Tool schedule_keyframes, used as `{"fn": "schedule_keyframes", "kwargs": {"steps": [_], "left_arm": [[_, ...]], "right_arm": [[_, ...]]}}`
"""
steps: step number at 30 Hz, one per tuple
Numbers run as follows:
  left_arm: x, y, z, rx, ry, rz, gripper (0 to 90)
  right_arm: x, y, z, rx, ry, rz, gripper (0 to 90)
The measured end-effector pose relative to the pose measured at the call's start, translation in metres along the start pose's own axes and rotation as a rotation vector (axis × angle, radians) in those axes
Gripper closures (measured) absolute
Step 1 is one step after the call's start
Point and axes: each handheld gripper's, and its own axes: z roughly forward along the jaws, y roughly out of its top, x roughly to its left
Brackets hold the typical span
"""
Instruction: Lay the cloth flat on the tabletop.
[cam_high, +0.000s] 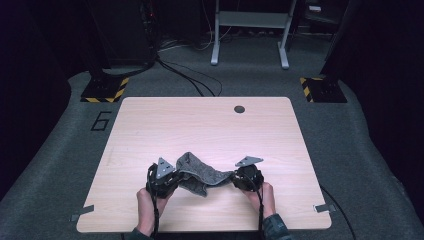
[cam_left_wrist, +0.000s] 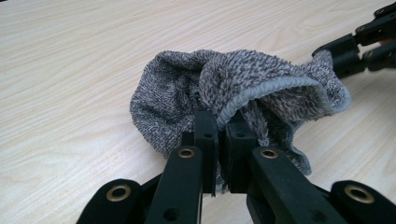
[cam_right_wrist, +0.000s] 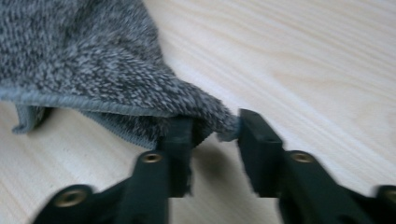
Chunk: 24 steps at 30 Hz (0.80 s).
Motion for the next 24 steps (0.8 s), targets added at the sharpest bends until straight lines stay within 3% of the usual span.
{"fn": "schedule_keyframes", "kwargs": {"steps": [6,16,24], "left_arm": [[0.004,0.002,-0.003,0.001,0.016,0.007,85.2],[0.012,0.013,-0.013,0.008,0.065,0.039,84.9],[0.015,0.025,-0.020,0.017,0.090,0.077,84.8]], "right_arm": [[-0.006,0.006,-0.020,-0.061,0.011,0.007,84.0],[-0.013,0.024,-0.061,-0.160,-0.002,0.041,85.7],[-0.015,0.038,-0.090,-0.224,-0.024,0.037,86.2]]}}
